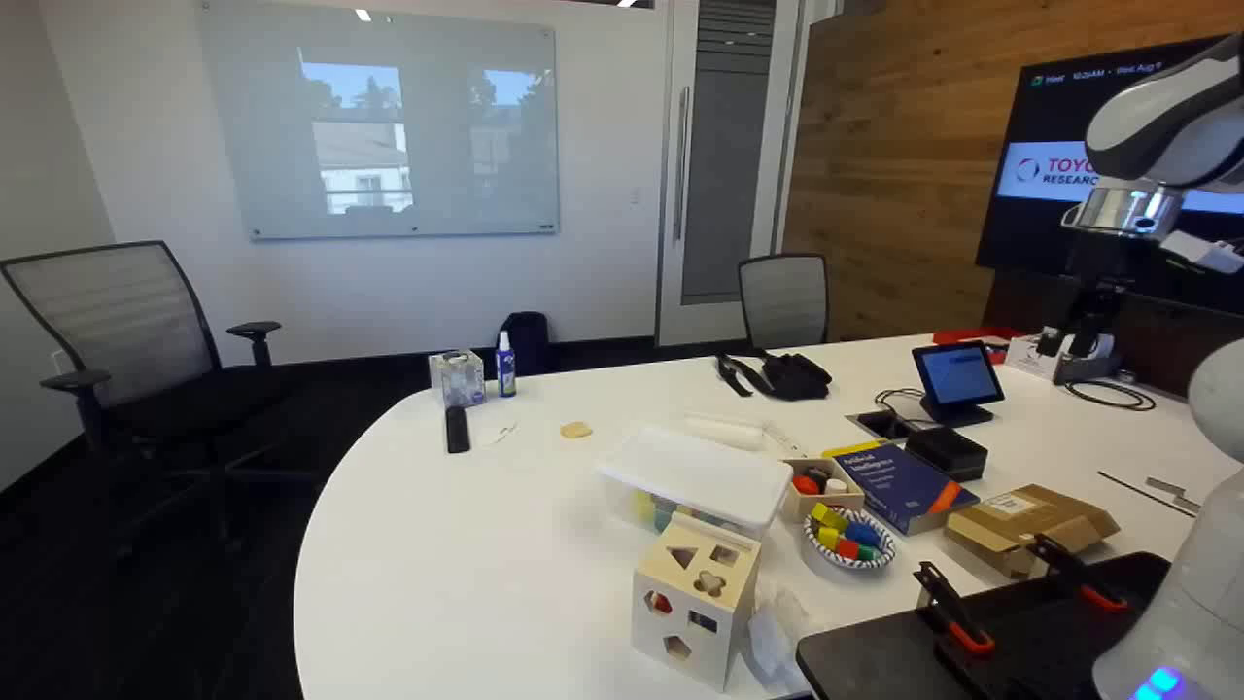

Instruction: Remove the orange block from the white plate and put it in the shape sorter through the square opening

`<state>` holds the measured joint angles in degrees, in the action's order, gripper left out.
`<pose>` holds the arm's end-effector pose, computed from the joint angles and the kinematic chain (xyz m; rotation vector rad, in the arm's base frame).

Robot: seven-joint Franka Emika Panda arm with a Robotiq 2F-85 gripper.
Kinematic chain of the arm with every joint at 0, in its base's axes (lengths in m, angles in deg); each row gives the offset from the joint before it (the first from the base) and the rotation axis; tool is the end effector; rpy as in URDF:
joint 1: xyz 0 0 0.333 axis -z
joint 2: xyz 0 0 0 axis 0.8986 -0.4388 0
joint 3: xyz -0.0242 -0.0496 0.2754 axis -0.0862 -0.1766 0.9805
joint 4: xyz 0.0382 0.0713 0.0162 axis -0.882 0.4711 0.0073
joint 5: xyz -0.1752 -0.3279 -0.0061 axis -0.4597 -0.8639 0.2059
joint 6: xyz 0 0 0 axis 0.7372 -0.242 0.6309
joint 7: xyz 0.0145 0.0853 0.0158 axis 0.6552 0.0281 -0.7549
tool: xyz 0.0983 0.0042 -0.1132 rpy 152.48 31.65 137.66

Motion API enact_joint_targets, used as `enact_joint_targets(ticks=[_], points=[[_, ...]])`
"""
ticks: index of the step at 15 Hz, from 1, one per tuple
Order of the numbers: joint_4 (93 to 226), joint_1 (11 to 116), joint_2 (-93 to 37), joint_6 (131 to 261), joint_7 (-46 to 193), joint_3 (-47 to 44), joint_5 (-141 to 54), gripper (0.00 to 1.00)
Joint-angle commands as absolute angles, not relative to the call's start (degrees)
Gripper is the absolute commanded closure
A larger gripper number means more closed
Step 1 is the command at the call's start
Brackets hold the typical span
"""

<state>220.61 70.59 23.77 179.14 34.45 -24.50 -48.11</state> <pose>0.3004 -0.1812 0.3365 -2.9758 -0.2568 -0.0426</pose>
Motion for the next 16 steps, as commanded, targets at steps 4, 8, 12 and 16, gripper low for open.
enact_joint_targets(ticks=[4, 8, 12, 16], points=[[220.59, 72.19, 23.33, 179.17, 33.56, -22.94, -47.0, 0.0], [221.97, 71.83, 22.18, 184.36, 43.55, -18.22, -44.24, 0.0], [226.92, 73.1, 18.77, 197.3, 61.89, -4.38, -42.79, 0.0], [227.33, 78.8, 11.18, 207.97, 82.51, 14.38, -41.51, 0.0]])
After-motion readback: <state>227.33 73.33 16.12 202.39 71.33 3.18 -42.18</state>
